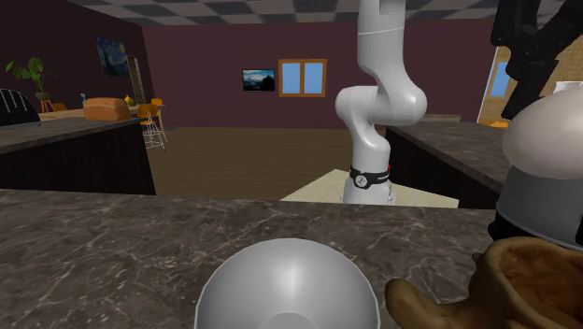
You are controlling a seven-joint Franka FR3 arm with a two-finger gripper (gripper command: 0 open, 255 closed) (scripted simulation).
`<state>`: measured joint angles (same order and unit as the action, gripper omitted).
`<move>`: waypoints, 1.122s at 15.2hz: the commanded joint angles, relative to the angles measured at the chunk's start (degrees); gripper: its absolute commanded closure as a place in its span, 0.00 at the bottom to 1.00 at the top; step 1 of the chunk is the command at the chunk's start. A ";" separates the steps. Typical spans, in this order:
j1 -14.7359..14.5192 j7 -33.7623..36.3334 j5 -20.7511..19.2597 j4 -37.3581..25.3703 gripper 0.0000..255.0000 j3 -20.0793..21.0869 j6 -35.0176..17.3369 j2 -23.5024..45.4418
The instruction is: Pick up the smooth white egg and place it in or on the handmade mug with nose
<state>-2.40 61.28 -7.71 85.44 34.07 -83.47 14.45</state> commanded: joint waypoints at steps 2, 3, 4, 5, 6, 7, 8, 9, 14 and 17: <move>-0.92 1.17 -0.86 -0.87 1.00 0.05 -0.82 2.02; -0.83 1.17 -0.84 -0.01 1.00 0.02 -1.62 1.96; -0.74 1.18 -0.83 0.81 1.00 0.00 -2.40 1.92; -0.66 1.19 -0.83 1.62 1.00 -0.03 -3.18 1.90; -0.59 1.21 -0.83 2.41 1.00 -0.06 -3.96 1.89; -0.53 1.23 -0.85 3.17 1.00 -0.08 -4.72 1.90; -0.47 1.26 -0.87 3.92 1.00 -0.11 -5.48 1.92; -0.42 1.30 -0.91 4.64 1.00 -0.14 -6.24 1.96; -0.24 1.53 -1.19 8.00 1.00 -0.31 -9.92 2.37; -0.24 1.55 -1.21 8.15 1.00 -0.32 -10.09 2.40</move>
<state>-2.67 62.85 -8.94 93.40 33.76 -93.40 16.87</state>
